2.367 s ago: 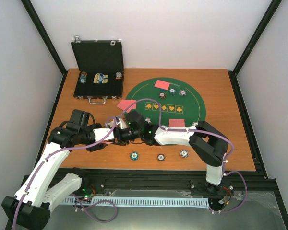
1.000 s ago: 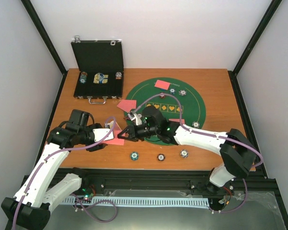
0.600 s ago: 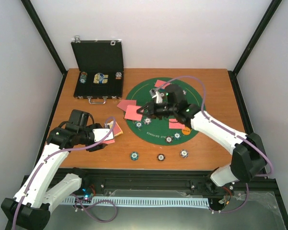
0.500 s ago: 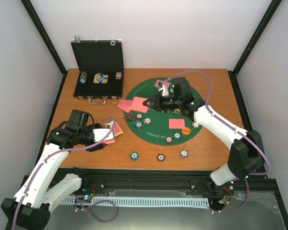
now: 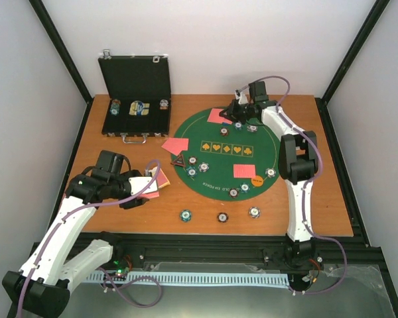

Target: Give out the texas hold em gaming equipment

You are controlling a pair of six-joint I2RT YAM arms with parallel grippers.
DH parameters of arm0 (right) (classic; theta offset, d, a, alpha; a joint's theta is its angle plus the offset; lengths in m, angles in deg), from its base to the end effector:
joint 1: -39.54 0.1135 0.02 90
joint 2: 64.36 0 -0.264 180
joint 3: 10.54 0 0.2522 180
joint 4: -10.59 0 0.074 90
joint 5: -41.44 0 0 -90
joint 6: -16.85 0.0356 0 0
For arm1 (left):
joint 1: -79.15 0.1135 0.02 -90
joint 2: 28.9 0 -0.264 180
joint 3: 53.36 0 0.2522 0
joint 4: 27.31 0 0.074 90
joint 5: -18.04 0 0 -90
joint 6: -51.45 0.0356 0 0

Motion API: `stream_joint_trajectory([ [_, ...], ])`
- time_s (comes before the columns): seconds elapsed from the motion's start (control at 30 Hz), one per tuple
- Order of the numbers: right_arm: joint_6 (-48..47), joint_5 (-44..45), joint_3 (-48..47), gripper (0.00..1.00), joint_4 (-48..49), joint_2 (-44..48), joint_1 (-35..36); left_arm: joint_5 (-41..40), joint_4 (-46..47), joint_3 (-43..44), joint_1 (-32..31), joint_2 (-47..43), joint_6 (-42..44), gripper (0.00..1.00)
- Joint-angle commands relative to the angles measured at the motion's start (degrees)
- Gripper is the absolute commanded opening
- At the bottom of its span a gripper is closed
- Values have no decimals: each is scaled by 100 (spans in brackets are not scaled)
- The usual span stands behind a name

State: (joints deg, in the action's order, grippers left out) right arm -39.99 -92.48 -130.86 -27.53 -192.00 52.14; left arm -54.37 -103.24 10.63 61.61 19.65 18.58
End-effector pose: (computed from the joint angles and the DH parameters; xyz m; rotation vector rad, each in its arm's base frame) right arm 0.4838 0.1335 0.2194 0.0384 2.4451 1.2806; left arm 0.1317 -0.0529 0.2846 1.6313 1.9672 -0.1440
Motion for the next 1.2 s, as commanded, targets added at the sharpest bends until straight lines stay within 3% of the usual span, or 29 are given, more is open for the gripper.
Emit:
stream_joint_trajectory([
  [0.0,-251,42,-1125,3,-597,-916,-161,102,-9,294,-39,17,-46,38],
  [0.2,-106,73,-2427,3,-783,-2018,-271,160,-40,321,-39,68,-109,38],
  [0.43,-154,226,-2896,3,-986,-2409,-349,149,-16,286,-39,89,-179,38],
  [0.73,-201,534,-2954,27,-1276,-2281,-398,89,-49,324,-39,95,-266,38],
  [0.97,-399,1030,-2895,62,-1747,-1755,-408,-29,-56,329,-39,74,-312,38],
  [1.17,-583,1478,-2420,73,-2077,-1131,-459,-48,-75,311,-39,-33,-342,38],
])
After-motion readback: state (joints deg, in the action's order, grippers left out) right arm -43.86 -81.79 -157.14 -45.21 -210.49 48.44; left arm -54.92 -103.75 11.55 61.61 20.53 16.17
